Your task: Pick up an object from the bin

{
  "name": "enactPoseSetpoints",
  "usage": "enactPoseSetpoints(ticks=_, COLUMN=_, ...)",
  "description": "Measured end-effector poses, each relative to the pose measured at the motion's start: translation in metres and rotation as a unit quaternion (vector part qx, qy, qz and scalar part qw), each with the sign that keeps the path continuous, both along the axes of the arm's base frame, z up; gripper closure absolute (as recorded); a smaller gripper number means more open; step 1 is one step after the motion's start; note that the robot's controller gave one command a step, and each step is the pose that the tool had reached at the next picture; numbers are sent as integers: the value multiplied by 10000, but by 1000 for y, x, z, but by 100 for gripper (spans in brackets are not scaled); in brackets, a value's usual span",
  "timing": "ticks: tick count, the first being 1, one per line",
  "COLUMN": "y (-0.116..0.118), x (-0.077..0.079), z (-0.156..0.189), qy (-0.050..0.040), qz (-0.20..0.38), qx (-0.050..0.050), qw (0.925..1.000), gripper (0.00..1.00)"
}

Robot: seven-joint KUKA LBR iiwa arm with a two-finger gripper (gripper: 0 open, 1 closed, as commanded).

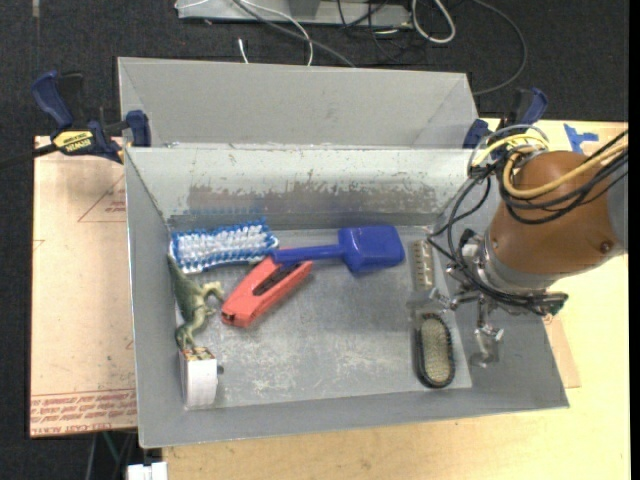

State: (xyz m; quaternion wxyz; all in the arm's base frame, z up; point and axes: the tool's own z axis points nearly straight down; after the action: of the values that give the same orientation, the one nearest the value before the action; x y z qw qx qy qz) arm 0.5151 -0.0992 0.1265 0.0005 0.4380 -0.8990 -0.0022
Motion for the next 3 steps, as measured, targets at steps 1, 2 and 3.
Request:
enactPoseSetpoints(ticks=1, y=-9, x=15, z=-57, qy=-53, qz=378, qx=-6, qw=9993, gripper=0)
enactPoseSetpoints(ticks=2, y=18, x=16, z=-57, qy=-66, qz=3868, qx=-8, qw=9221, gripper=100)
enactPoseSetpoints(ticks=3, y=18, x=16, z=-57, qy=-64, qz=3856, qx=-3, qw=9226, gripper=100)
